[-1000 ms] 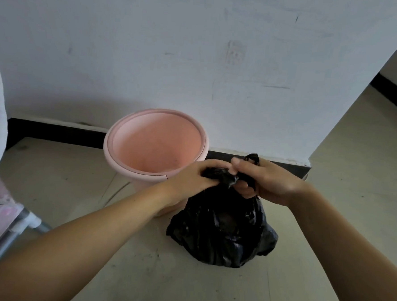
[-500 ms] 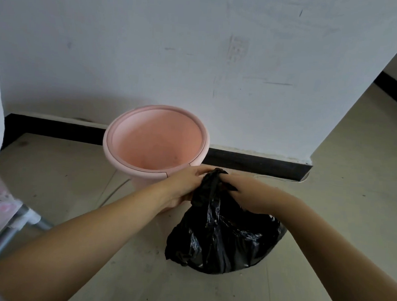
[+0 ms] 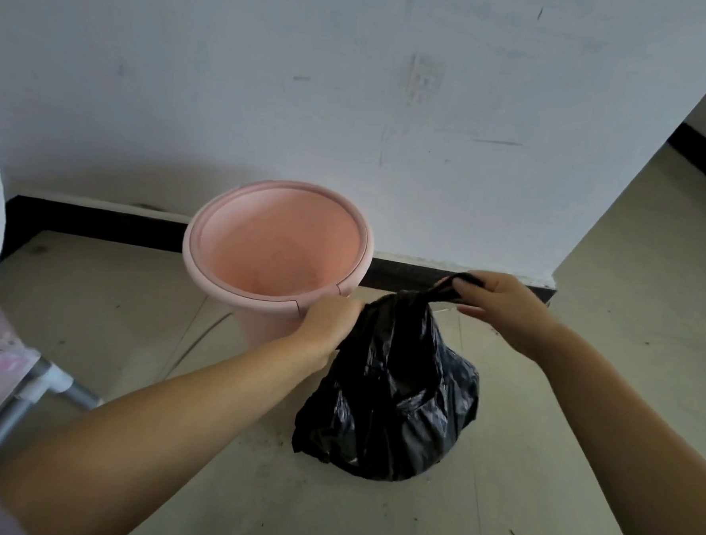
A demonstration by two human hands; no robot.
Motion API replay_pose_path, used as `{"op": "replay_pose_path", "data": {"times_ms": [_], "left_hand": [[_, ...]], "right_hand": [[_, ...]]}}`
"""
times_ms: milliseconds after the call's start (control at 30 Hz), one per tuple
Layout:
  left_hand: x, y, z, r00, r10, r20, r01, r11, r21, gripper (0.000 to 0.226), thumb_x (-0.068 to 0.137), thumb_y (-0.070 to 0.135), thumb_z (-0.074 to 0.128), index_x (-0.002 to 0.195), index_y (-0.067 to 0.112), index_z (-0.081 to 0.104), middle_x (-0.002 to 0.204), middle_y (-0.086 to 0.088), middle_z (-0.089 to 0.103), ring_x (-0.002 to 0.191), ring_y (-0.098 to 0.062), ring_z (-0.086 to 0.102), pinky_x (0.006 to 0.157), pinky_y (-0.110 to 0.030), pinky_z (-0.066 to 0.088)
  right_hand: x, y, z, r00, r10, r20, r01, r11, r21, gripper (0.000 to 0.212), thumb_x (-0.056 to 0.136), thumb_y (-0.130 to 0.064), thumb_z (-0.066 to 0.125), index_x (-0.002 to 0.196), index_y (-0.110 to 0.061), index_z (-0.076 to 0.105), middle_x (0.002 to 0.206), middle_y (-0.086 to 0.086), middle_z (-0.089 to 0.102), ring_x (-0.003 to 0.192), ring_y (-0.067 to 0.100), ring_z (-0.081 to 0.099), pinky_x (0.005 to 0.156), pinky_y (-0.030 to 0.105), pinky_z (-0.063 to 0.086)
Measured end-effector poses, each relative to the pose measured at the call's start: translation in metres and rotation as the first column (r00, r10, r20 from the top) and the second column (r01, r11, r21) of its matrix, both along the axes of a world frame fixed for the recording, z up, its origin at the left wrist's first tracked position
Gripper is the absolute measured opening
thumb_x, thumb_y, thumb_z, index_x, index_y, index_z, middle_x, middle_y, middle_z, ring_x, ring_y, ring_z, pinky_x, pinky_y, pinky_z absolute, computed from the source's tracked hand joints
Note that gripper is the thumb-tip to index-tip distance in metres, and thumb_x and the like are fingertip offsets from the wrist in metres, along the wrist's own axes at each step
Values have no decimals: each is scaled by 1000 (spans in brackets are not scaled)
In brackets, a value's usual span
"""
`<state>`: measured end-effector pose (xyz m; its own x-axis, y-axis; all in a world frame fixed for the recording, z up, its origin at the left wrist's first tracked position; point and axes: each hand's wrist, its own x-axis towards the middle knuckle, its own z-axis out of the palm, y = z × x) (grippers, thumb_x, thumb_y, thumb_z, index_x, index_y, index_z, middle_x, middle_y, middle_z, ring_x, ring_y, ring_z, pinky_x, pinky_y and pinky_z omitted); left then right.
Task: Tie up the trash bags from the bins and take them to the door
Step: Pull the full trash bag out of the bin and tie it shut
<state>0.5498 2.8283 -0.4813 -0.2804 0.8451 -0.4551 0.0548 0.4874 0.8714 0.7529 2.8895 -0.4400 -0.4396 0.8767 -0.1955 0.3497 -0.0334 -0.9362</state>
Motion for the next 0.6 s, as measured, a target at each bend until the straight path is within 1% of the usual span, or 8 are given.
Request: {"op": "replay_pose_path", "data": {"times_ms": [67, 133, 167, 233, 333, 433, 500, 600], "left_hand": [[-13, -7, -17, 967, -69, -244, 66, 998, -23, 28, 82, 7, 49, 56, 13, 41, 48, 2, 34, 47, -15, 31, 47, -27, 24], [-27, -14, -33, 852, -223, -475, 203, 975, -92, 32, 82, 8, 48, 50, 11, 43, 46, -2, 42, 44, -20, 39, 45, -27, 32], [-35, -18, -38, 788, -302, -537, 254, 953, -163, 29, 84, 9, 45, 55, 9, 51, 47, -4, 49, 43, -22, 48, 45, -26, 40], [-52, -25, -46, 712, -440, -547, 290, 894, -342, 22, 86, 8, 42, 79, 2, 61, 56, -8, 60, 46, -22, 60, 51, -27, 53], [-72, -37, -54, 609, -608, -510, 278, 765, -581, 29, 87, 8, 42, 102, -9, 60, 62, -11, 65, 49, -23, 63, 54, -28, 55], [-81, -43, -60, 526, -673, -520, 251, 707, -661, 31, 86, 9, 41, 107, -7, 58, 63, -13, 66, 47, -23, 62, 53, -27, 55], [-86, -45, -63, 488, -690, -535, 237, 695, -679, 30, 85, 8, 41, 106, -5, 59, 63, -14, 66, 48, -25, 62, 58, -30, 57], [-94, -47, -72, 477, -693, -540, 204, 686, -699, 30, 85, 8, 41, 106, -2, 60, 68, -16, 68, 52, -27, 64, 66, -38, 61]], "right_hand": [[17, 6, -15, 984, -146, -99, 129, 979, -159, 24, 99, -14, 43, 90, -10, 65, 94, 4, 69, 94, 15, 65, 96, 40, 51], [32, 5, -33, 942, -274, -193, 190, 912, -365, 29, 101, -14, 39, 83, -5, 60, 83, 7, 69, 77, 15, 71, 82, 41, 58], [41, 3, -42, 924, -324, -205, 208, 873, -440, 31, 101, -15, 37, 79, -6, 57, 78, 6, 70, 72, 15, 72, 74, 40, 61], [61, -2, -60, 909, -383, -164, 249, 815, -524, 32, 102, -14, 36, 77, -6, 55, 72, 6, 70, 71, 16, 73, 65, 39, 62], [94, -11, -92, 918, -396, -18, 311, 747, -587, 26, 100, -12, 39, 82, -5, 55, 75, 13, 70, 70, 19, 74, 66, 44, 61], [115, -21, -113, 922, -381, 63, 334, 707, -624, 18, 100, -11, 41, 92, -4, 56, 75, 15, 68, 68, 20, 73, 65, 47, 60], [126, -27, -122, 916, -391, 92, 359, 695, -623, 17, 99, -10, 43, 94, -2, 57, 85, 17, 65, 78, 23, 71, 63, 46, 61], [137, -38, -131, 907, -403, 122, 383, 671, -635, 16, 98, -9, 44, 96, -2, 59, 95, 18, 62, 94, 26, 63, 63, 46, 61]]}}
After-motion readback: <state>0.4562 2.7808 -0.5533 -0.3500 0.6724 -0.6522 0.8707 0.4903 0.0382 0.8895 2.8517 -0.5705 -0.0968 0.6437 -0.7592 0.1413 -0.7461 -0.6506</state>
